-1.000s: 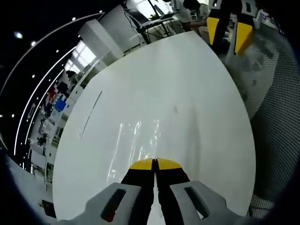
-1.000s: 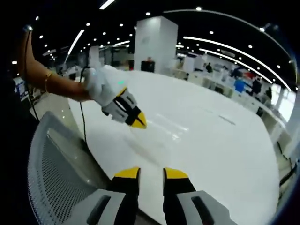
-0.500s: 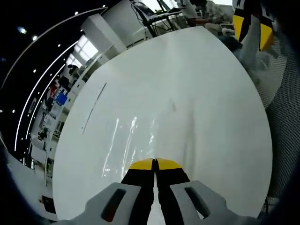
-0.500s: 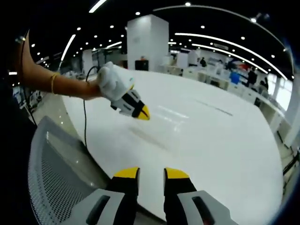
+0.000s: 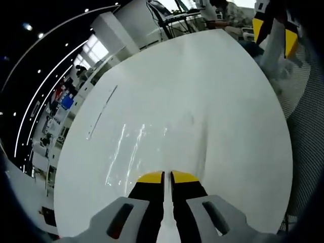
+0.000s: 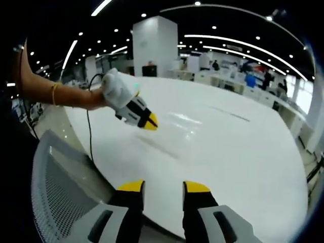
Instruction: Open the resealable bag by pulling the two sides of the seal apart until the entire bag opening is separated and visibly accessible.
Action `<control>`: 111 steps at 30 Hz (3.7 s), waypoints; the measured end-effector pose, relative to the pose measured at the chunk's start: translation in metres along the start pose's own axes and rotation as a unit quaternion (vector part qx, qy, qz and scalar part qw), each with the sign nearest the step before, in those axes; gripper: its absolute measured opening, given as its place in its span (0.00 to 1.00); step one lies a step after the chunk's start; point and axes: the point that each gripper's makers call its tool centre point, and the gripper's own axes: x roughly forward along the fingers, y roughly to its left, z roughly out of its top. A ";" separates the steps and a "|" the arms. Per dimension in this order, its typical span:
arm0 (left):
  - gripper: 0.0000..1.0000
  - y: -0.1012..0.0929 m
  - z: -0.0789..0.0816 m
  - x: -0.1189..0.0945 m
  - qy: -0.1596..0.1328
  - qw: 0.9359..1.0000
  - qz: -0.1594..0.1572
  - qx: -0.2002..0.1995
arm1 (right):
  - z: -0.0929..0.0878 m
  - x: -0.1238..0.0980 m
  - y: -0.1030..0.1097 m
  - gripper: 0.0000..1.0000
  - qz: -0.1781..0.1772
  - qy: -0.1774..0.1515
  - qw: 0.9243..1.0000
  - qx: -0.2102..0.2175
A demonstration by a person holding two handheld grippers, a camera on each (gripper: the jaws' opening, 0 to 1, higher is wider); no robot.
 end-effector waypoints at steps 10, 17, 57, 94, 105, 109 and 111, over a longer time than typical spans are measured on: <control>0.14 -0.006 0.008 -0.013 -0.024 0.999 0.004 -0.022 | -0.004 -0.002 -0.005 0.47 -0.007 0.009 1.000 0.014; 0.26 -0.013 0.009 -0.028 -0.036 0.999 -0.001 -0.035 | -0.004 -0.002 -0.004 0.54 -0.010 0.002 1.000 0.017; 0.99 -0.022 0.013 -0.154 -0.277 0.886 0.069 -0.366 | 0.024 -0.008 -0.013 0.82 -0.024 -0.109 0.993 0.039; 0.99 -0.038 0.002 -0.164 -0.267 0.870 0.114 -0.400 | 0.031 -0.004 -0.013 0.83 -0.029 -0.125 0.991 0.028; 0.99 -0.043 0.000 -0.158 -0.249 0.880 0.107 -0.390 | 0.029 -0.002 -0.011 0.80 -0.023 -0.116 0.992 0.031; 0.99 -0.043 -0.001 -0.157 -0.246 0.881 0.105 -0.391 | 0.029 -0.002 -0.011 0.80 -0.022 -0.116 0.992 0.031; 0.99 -0.044 -0.001 -0.156 -0.246 0.881 0.102 -0.391 | 0.029 -0.002 -0.010 0.80 -0.022 -0.116 0.992 0.032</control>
